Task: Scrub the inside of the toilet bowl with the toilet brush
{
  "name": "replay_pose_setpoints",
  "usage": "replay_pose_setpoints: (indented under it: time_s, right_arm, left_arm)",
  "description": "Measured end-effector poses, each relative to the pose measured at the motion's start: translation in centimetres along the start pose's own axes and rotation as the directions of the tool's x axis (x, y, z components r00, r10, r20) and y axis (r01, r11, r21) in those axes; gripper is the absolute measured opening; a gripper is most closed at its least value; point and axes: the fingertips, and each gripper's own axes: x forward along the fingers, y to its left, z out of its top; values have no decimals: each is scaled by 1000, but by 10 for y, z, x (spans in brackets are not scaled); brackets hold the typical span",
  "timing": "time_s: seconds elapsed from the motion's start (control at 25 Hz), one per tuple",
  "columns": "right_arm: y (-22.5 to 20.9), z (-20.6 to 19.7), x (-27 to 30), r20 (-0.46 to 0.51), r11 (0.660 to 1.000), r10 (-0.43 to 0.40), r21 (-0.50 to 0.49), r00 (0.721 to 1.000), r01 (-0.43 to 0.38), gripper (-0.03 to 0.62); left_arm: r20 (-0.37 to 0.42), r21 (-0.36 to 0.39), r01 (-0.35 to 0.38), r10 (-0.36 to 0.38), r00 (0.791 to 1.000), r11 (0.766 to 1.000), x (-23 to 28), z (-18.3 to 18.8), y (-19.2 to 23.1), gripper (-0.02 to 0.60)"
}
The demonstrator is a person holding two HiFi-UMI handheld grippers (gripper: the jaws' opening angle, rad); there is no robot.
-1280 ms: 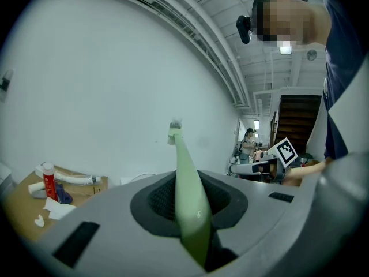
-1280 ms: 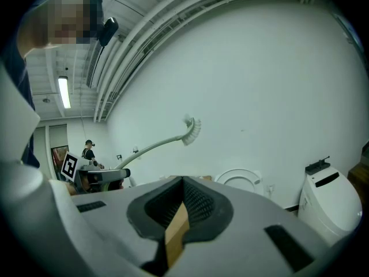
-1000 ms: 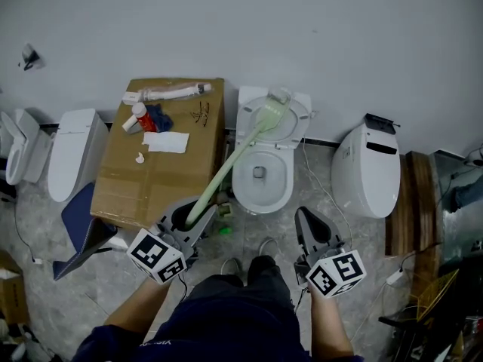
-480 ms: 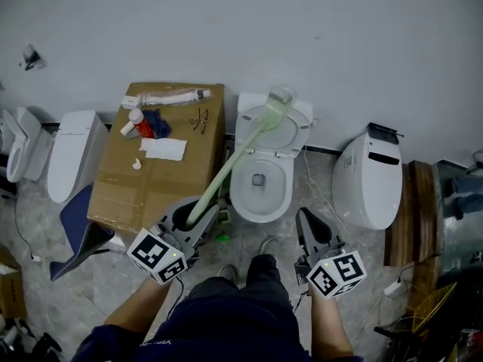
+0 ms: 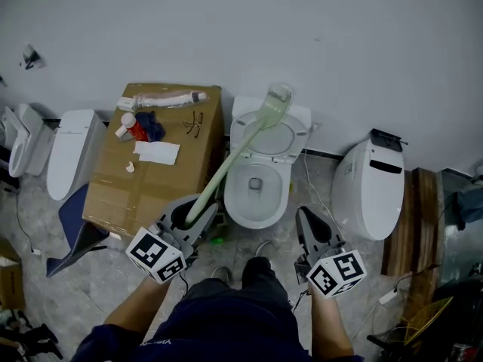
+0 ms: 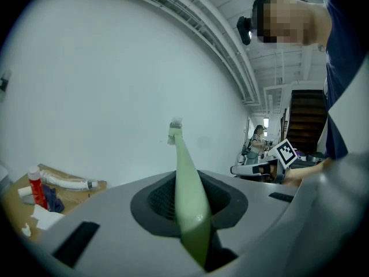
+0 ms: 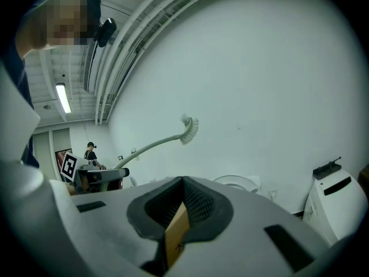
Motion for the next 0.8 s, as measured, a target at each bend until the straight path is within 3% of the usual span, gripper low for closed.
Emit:
replay_pose_setpoints:
  time_s: [0.8]
  right_arm:
    - [-125,13,44,-75,993,110,43,991,-107,3]
  left_arm:
    - [-63,-30,-126,124,990,992,120,-11,5,86]
